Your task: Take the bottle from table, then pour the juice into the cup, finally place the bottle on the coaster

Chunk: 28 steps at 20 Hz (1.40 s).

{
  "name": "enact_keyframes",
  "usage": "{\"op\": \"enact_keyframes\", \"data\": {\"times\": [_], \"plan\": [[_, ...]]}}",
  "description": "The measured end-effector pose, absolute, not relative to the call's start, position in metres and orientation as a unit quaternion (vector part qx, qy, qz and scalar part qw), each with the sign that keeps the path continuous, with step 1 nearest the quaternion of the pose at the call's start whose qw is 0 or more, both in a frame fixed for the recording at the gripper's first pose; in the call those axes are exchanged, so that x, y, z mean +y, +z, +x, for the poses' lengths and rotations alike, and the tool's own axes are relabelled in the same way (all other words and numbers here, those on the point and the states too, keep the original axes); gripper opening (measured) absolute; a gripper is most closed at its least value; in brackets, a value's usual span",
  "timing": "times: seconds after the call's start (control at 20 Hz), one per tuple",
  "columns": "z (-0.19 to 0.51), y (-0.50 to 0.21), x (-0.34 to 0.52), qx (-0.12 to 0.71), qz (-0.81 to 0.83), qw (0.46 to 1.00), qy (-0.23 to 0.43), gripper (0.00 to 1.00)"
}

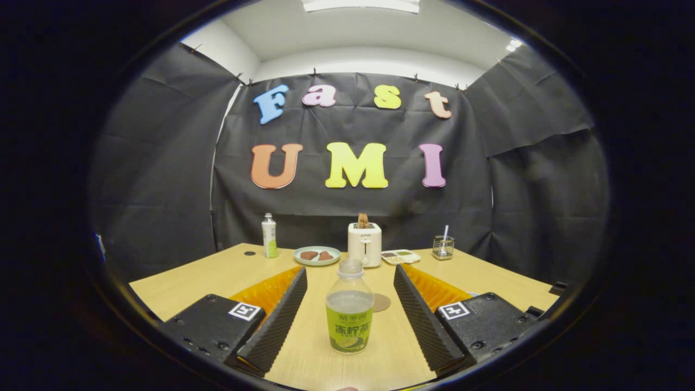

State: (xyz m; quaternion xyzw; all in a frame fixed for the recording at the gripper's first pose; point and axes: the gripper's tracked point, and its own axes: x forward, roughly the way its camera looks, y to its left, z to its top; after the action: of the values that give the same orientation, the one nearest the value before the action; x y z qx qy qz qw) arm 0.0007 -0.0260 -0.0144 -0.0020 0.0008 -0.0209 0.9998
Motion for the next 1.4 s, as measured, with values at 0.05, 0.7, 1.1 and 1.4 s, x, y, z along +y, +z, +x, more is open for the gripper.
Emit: {"op": "enact_keyframes", "data": {"times": [0.05,0.7,1.1,1.4], "plan": [[0.0,-0.018,-0.029,0.001,-0.002,1.0,-0.021,1.0],[0.022,-0.106,-0.032,0.056,0.003,0.998,0.003,1.0],[0.053,-0.14,-0.029,0.113,0.015,0.993,-0.003,1.0],[0.056,-0.146,-0.028,0.137,0.024,0.99,-0.009,1.0]]}}
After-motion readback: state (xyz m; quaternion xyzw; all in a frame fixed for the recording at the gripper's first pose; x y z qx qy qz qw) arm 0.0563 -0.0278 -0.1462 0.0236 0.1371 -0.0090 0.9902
